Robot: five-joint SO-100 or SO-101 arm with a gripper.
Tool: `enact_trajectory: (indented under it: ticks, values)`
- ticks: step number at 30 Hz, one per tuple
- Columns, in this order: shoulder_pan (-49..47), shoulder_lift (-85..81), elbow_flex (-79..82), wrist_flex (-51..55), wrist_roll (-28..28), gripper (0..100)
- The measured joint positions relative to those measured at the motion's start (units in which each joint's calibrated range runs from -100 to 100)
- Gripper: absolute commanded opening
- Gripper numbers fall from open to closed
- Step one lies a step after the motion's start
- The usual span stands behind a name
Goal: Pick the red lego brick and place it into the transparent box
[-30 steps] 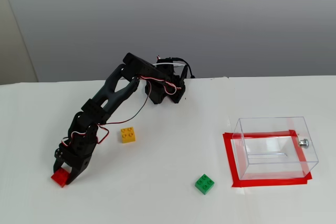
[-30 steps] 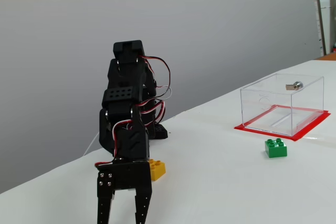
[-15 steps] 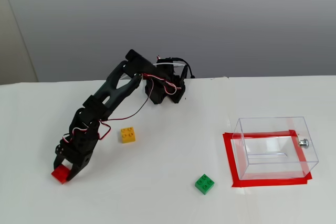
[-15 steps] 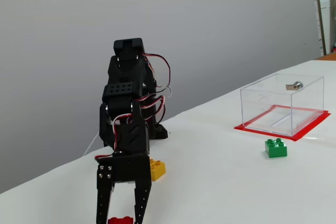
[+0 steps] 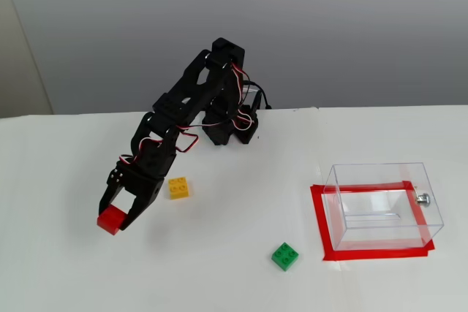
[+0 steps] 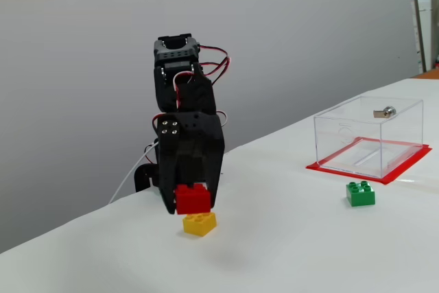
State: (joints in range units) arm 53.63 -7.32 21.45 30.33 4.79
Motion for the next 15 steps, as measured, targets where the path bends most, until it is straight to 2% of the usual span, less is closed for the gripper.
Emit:
enact_trajectory:
  ticks: [15]
  values:
    - [-12.39, -11.92, 1.24, 0.0, 0.0, 9]
